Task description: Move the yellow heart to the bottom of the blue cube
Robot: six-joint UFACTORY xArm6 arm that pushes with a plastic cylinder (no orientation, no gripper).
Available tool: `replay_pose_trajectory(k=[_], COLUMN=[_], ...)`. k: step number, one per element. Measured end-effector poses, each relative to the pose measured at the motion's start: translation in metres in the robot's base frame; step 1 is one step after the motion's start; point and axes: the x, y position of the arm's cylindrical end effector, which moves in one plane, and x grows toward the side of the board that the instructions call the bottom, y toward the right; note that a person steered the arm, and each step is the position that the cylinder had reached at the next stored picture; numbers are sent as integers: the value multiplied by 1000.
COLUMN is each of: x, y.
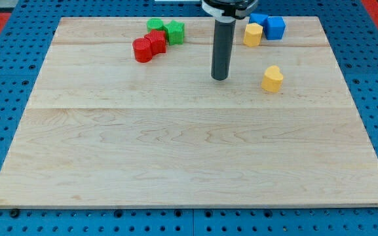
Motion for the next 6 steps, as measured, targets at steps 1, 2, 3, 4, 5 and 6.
replay_pose_trajectory(k=[1, 2, 3, 4, 5, 6], x=[41, 69, 79, 54, 16, -15], y=[38, 57, 60, 88, 105, 106])
